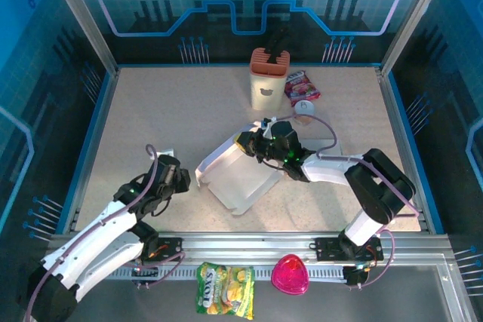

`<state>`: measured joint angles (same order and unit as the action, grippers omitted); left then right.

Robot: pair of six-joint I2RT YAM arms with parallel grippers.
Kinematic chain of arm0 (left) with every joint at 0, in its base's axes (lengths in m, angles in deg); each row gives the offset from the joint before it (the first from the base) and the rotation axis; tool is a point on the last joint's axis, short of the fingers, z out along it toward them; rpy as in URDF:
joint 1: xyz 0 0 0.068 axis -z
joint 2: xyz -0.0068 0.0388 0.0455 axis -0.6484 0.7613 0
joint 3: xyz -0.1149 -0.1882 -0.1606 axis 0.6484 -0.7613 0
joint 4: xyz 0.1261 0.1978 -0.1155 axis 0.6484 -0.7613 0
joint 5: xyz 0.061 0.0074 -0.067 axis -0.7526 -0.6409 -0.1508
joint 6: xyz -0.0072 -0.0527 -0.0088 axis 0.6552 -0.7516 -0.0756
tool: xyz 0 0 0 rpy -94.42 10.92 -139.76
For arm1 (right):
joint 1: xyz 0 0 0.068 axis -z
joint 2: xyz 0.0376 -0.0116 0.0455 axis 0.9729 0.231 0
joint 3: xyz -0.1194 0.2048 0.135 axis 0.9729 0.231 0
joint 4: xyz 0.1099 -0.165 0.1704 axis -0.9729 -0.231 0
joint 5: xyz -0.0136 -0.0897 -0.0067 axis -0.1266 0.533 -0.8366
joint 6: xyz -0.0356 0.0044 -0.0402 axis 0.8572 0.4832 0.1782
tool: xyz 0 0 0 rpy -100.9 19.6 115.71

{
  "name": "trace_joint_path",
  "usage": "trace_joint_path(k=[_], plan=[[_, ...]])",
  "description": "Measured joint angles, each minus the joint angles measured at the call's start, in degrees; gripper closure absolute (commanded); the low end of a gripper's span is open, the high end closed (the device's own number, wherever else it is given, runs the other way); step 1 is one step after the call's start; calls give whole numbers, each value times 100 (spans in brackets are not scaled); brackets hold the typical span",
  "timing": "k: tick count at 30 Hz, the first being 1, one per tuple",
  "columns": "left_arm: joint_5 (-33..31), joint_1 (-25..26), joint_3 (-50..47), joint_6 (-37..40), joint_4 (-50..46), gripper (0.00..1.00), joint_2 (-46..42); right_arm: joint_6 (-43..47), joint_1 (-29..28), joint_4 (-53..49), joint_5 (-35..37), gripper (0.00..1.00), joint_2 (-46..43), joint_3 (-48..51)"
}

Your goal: Fold the paper box

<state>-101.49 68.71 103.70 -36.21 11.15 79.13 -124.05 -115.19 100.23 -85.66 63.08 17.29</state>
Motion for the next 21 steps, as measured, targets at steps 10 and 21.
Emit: trace_joint_path(k=[10,21], plan=[[317,0,-260,-2,649,69,31,271,149,216,-278,100,234,-26],[581,402,-577,319,1412,63,39,382,444,166,-601,100,240,-90]])
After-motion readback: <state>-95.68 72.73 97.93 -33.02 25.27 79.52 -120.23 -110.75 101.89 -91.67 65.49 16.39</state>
